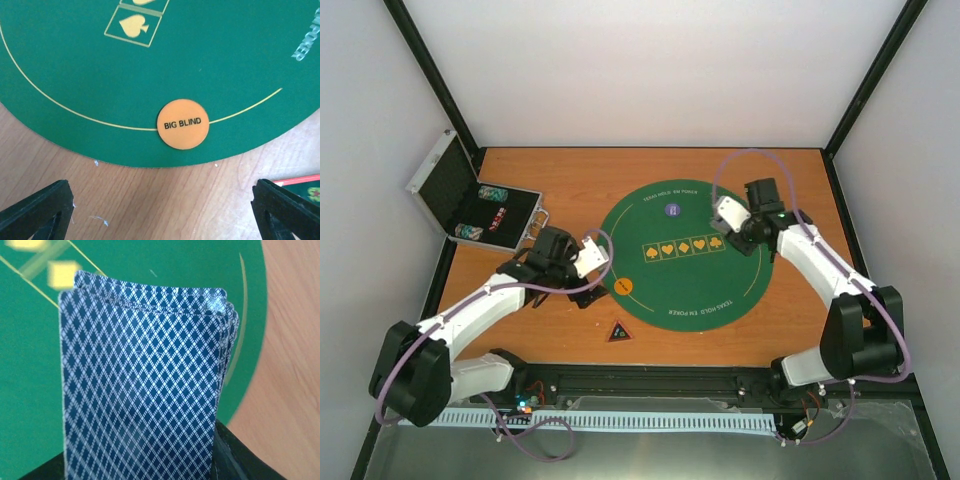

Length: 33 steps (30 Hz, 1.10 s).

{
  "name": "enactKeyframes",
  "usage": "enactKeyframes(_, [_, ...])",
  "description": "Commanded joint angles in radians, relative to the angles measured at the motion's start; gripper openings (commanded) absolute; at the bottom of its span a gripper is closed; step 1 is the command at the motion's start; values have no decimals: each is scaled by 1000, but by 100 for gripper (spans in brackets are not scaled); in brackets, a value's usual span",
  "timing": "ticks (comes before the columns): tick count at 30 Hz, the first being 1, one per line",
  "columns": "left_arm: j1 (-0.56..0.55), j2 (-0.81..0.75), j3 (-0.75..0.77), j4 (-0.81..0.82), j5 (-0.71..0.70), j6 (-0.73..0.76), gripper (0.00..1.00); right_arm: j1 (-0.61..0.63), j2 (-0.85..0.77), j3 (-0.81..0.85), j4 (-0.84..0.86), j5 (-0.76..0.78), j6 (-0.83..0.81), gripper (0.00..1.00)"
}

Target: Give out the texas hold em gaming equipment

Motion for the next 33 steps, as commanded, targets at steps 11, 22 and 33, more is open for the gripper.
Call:
enactKeyframes(11, [158,14,369,-327,432,39,100,629,-50,-12,168,81,120,42])
enactKeyframes(22, [159,127,393,-325,562,1,99,764,-25,-111,371,160,165,42])
enactKeyframes(33, [187,265,405,-289,580,-48,95,765,14,-276,506,177,98,40])
